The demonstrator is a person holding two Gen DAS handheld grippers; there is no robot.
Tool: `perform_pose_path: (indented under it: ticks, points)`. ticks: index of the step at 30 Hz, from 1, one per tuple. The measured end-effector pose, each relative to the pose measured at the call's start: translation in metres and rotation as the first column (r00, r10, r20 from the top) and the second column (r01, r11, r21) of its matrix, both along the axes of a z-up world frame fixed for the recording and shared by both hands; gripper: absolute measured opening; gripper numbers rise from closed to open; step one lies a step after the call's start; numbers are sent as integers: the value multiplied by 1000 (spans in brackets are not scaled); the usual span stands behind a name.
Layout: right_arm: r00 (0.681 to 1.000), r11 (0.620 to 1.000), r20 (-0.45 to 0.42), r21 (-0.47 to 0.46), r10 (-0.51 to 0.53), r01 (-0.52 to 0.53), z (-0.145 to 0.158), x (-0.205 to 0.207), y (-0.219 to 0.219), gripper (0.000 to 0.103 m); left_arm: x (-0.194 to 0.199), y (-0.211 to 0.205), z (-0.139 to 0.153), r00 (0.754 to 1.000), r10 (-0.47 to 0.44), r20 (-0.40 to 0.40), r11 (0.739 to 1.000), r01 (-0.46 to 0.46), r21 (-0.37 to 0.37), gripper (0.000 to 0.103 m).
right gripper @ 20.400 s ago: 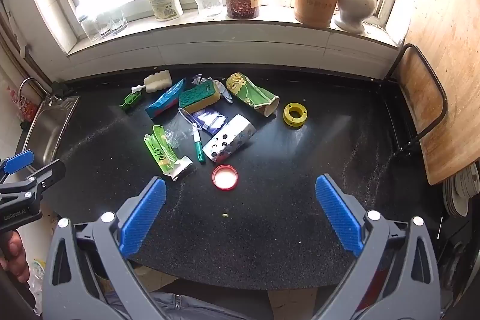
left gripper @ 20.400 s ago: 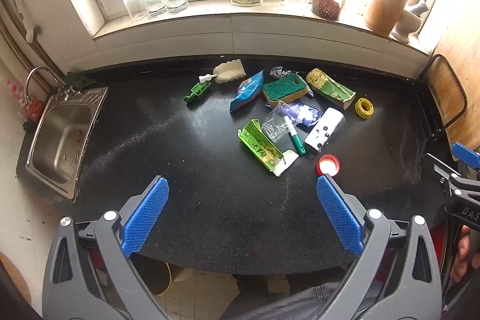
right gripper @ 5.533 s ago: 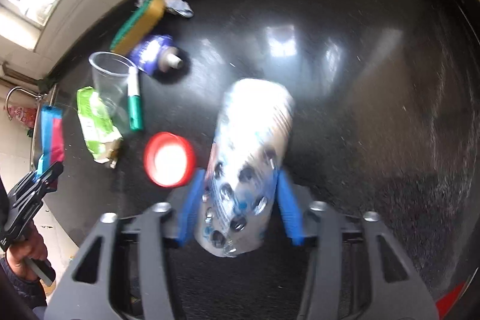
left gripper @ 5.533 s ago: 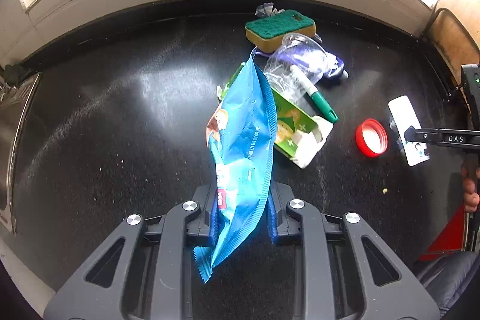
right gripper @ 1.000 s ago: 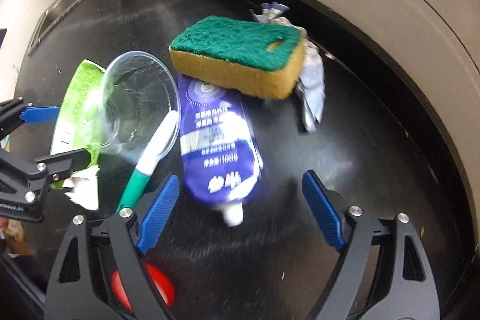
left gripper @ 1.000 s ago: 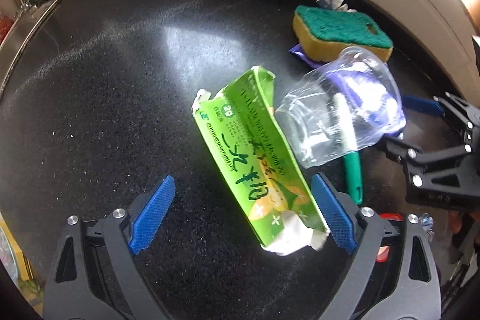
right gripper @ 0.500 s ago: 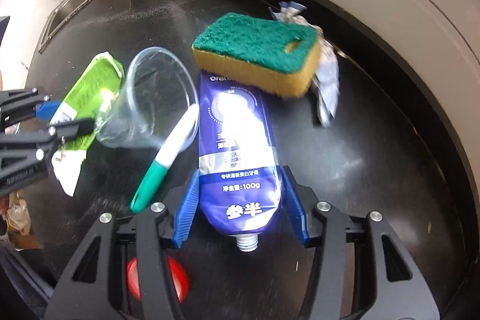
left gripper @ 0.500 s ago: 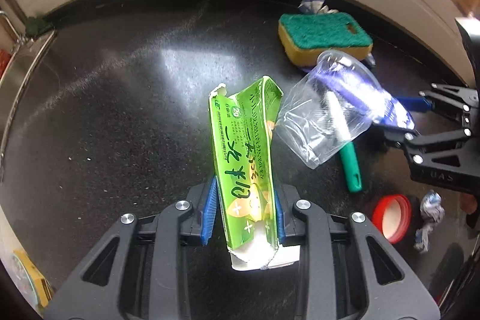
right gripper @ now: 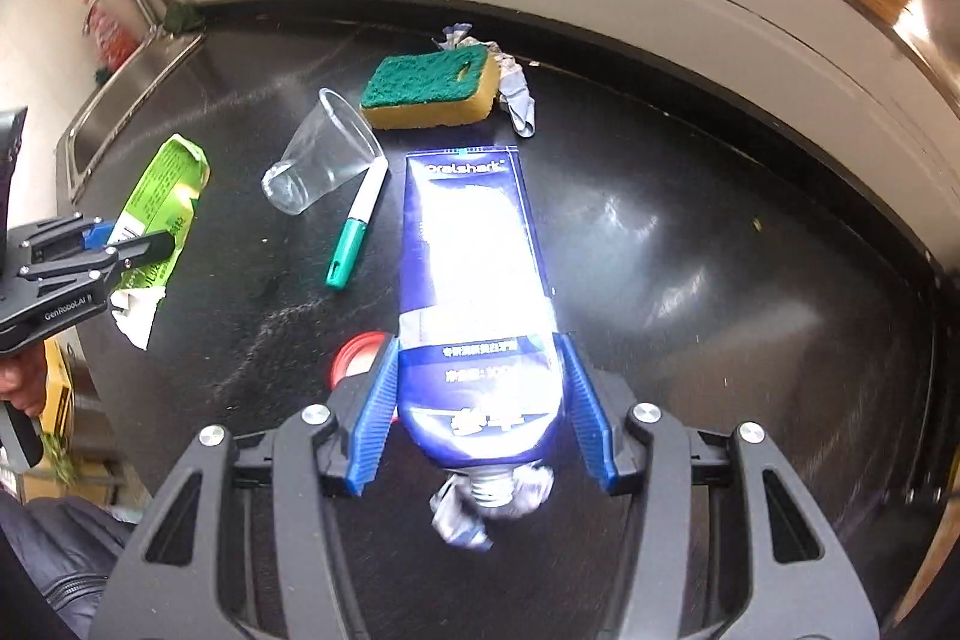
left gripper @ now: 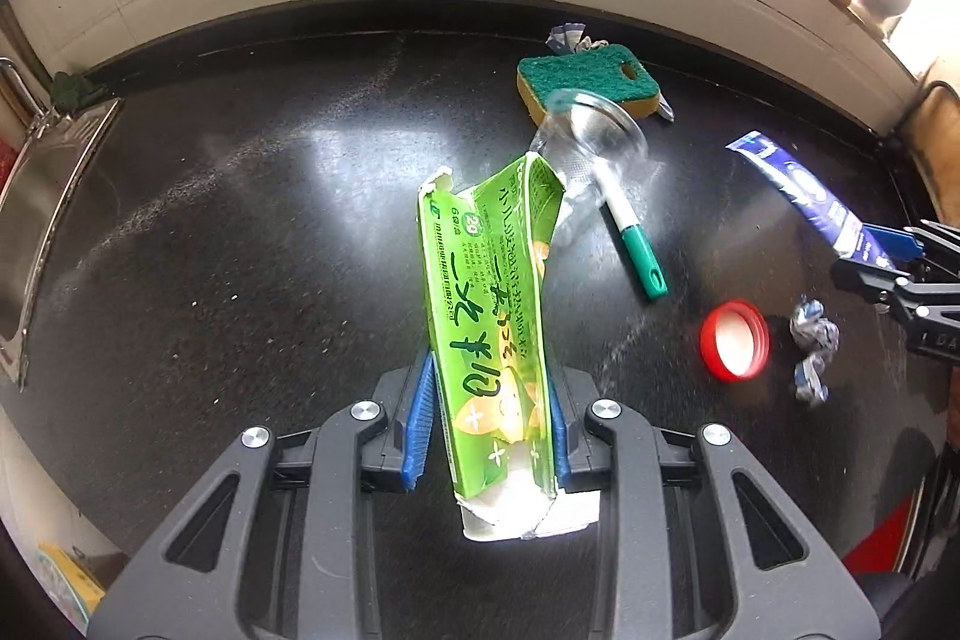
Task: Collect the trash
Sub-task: 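Carry the green box and blue toothpaste tube down to the bin and open both tools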
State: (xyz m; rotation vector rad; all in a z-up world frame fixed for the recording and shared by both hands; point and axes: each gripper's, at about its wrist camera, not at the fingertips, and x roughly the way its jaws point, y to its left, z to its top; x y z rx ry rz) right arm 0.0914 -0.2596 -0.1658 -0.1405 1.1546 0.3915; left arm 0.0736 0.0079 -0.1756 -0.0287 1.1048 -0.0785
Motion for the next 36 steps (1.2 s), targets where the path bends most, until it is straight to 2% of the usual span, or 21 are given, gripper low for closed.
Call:
perform_pose_path:
  ticks: [3,9,15,17,19,21,23,24,27,31,34,36]
  points:
    - [1000,1000,8,10,-22,22,7,-12,-4,53,-11,8,4,1000,-1,6,1000,1,1,30]
    - [999,999,43,36,2,-4,27,-21,27,53,-31,32,16,999,28,36,1000,-28,6,30]
    - [987,984,61,99,145,-151,46,-31,112,53,-75,89,29,986,151,75,988,-152,4,30]
    - [971,964,65,123,229,-235,50,-40,154,53,-97,113,31,975,207,86,978,-209,16,30]
    - [942,931,59,149,329,-334,51,-53,205,53,-119,138,32,960,265,91,963,-269,27,30]
    - [911,897,53,163,408,-411,51,-66,245,53,-149,168,29,936,341,87,938,-345,35,30]
    - [857,839,38,186,515,-512,47,-90,301,53,-180,196,23,906,415,78,907,-419,42,30]
    - [840,821,32,192,542,-538,46,-97,316,53,-196,209,19,889,452,71,889,-455,43,30]
    - [759,743,-13,214,651,-634,33,-131,382,53,-243,248,2,827,561,34,826,-562,35,30]
    - [661,657,-62,218,748,-722,14,-176,450,53,-305,297,-28,725,688,-28,725,-689,1,30]
    - [611,615,-92,203,787,-762,-1,-202,492,53,-331,323,-49,676,733,-68,677,-736,-22,30]
    - [596,606,-115,197,795,-770,-11,-213,514,53,-344,338,-64,653,752,-89,654,-756,-32,30]
